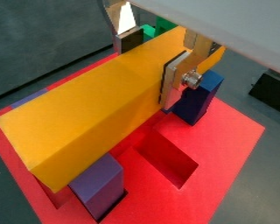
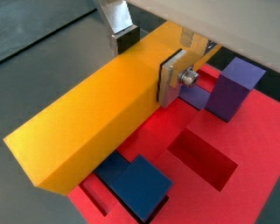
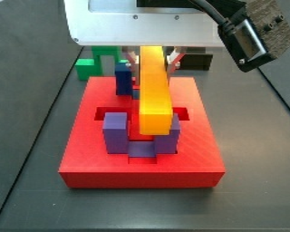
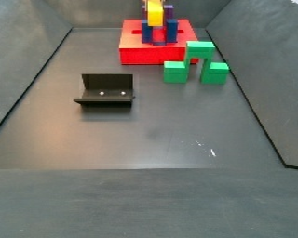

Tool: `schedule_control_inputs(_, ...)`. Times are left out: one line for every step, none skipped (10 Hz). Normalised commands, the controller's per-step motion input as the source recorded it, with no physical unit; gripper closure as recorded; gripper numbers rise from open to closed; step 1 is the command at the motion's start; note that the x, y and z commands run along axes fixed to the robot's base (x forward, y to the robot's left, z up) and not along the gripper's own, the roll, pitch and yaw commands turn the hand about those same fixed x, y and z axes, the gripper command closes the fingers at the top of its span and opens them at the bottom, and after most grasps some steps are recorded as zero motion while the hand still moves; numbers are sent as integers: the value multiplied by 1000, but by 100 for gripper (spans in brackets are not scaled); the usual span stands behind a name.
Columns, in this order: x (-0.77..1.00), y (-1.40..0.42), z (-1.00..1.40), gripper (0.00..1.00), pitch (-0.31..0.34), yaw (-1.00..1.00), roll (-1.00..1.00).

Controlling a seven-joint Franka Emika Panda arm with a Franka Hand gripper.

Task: Pick up the yellow object. Move up. Move to above the board. Insert the yellow object.
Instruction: Insert the yellow object.

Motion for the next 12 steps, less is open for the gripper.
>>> schedule_control_inputs(-229,0,0,100,-14,-106,-26)
schedule_control_inputs(-183,0,0,100,-34,-74,-70)
schedule_control_inputs(-151,0,0,100,-33,-51,-86)
schedule_control_inputs(-114,0,0,100,-30,-31,-73)
schedule_control_inputs(-111,0,0,100,-37,-9,-70)
schedule_control_inputs(-129,0,0,100,-40,-11,-67)
schedule_control_inputs(-174,3,0,100,-39,-17,-64)
schedule_control_inputs(-197,9,0,100,-41,-26,-63)
schedule_control_inputs(-14,0,0,100,-37,0,-50)
schedule_control_inputs(0,0,0,100,-37,0,-76)
schedule_control_inputs(0,0,0,100,-34,0,-66)
schedule_control_inputs(71,0,0,100,-20,0,-16)
